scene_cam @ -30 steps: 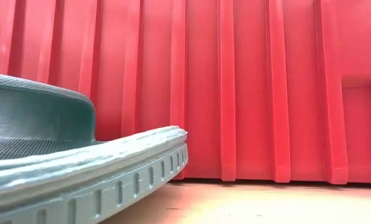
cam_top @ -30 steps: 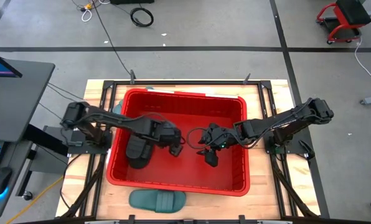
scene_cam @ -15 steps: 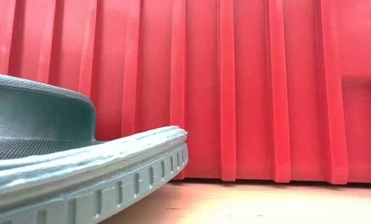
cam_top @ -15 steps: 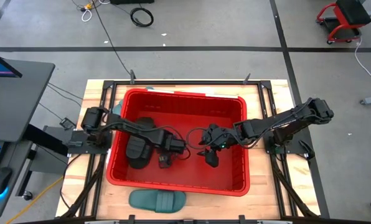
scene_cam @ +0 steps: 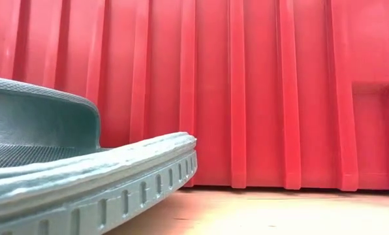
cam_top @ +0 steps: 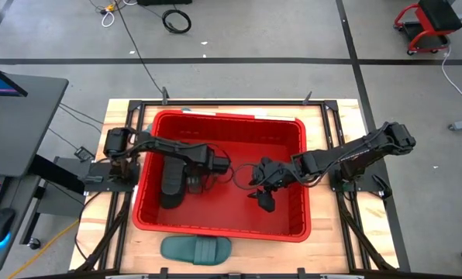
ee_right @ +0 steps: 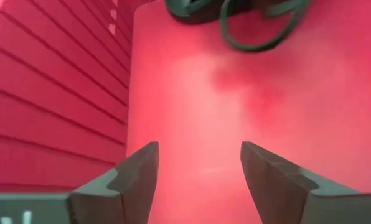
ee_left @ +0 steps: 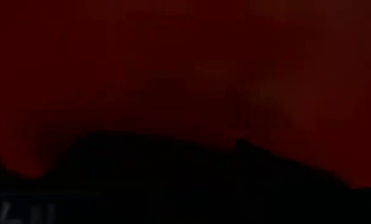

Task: Pick and place slides into bin
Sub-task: Put the black slide on top of the other black slide in the container, then put the bottom green slide into the right side of the container

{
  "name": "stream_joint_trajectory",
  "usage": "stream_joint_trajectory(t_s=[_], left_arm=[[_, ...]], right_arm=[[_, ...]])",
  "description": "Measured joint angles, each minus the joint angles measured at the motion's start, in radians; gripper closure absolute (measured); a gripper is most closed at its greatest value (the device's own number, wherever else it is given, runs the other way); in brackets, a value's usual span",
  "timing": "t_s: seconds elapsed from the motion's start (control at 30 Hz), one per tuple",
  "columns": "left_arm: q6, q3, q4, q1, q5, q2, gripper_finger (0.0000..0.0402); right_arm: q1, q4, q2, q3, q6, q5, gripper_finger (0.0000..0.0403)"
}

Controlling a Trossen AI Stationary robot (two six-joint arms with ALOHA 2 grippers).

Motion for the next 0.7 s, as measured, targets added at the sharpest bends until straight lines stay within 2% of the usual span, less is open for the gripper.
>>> stream_joint_trajectory(t_s=[0.17, 0.43, 0.6, 0.7], left_arm=[[0.0, 0.156, 0.001, -0.002, -0.007, 0.0, 0.023], [-0.056, 0.427, -0.184, -0.037, -0.005, 0.0, 0.023], [-0.052, 0.565, -0.24, -0.109, -0.001, 0.0, 0.023], [-0.066, 0.657, -0.241, -0.15, -0.004, 0.0, 0.023]], right_arm=[[0.0, -0.026, 0.0, 0.0, -0.001, 0.001, 0.0174], [0.005, -0.094, 0.0, 0.0, -0.013, 0.037, 0.0183], [0.035, -0.09, -0.004, 0.001, -0.083, 0.176, 0.0189], [0.052, -0.093, -0.01, 0.028, -0.085, 0.222, 0.019]])
